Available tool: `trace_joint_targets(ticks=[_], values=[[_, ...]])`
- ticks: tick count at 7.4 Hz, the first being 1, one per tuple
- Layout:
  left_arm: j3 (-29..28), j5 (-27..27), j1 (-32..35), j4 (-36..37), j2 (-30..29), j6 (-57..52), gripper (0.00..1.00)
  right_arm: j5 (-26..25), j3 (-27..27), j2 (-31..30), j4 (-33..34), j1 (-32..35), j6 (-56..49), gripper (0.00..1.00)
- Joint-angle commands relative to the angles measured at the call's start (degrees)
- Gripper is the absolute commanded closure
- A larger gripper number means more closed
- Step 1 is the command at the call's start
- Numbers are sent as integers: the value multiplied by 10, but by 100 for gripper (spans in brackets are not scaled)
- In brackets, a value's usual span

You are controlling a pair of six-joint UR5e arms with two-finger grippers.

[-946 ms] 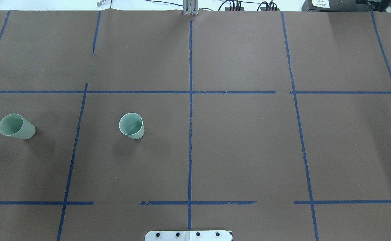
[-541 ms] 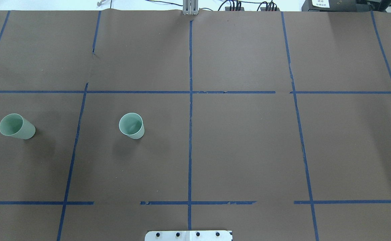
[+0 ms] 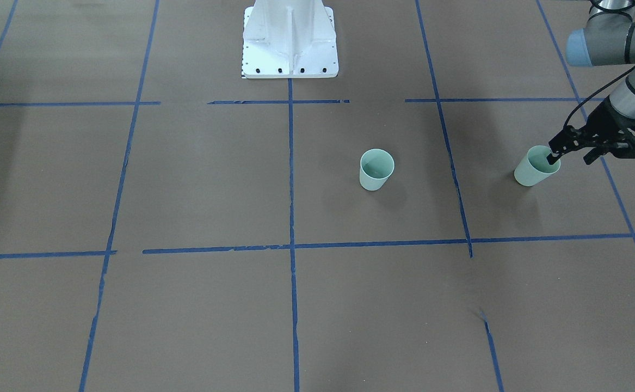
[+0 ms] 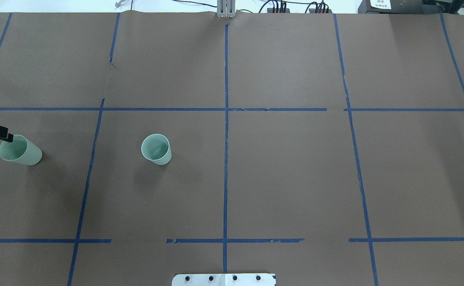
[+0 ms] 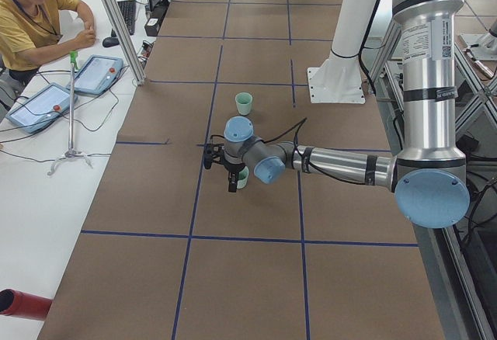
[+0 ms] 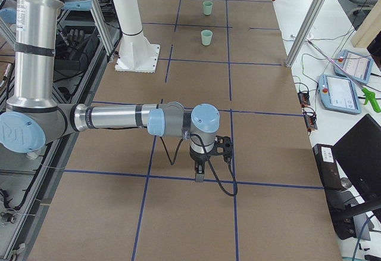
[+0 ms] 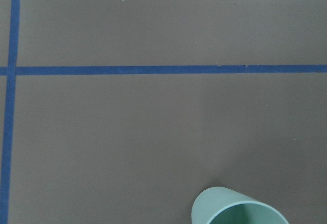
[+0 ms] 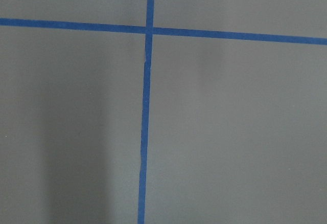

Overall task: Stack cups
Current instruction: 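Lower the left gripper onto the outer pale green cup and grasp it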

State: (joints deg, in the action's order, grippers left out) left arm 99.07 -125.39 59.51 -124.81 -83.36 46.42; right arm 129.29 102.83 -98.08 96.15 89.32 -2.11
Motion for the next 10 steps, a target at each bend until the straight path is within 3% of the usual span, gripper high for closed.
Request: trace_joint_targets(ticks=[1, 2, 5, 7, 8, 10], values=[[-2, 16, -19, -3, 1, 11, 32, 0, 0, -1, 0, 1, 0, 0], [-2, 9, -19, 3, 2, 10, 98, 0, 0, 0, 0, 0, 0, 0], [-1, 8, -19, 12, 1, 9, 100, 0, 0, -1, 0, 1, 0, 0], [35, 7, -11, 16, -6, 9, 100, 0, 0, 0, 0, 1, 0, 0], [73, 8, -6, 61, -11, 9, 100, 0, 0, 0, 0, 1, 0, 0], [159, 13, 3, 238, -92, 39, 100, 0, 0, 0, 0, 1, 0, 0]])
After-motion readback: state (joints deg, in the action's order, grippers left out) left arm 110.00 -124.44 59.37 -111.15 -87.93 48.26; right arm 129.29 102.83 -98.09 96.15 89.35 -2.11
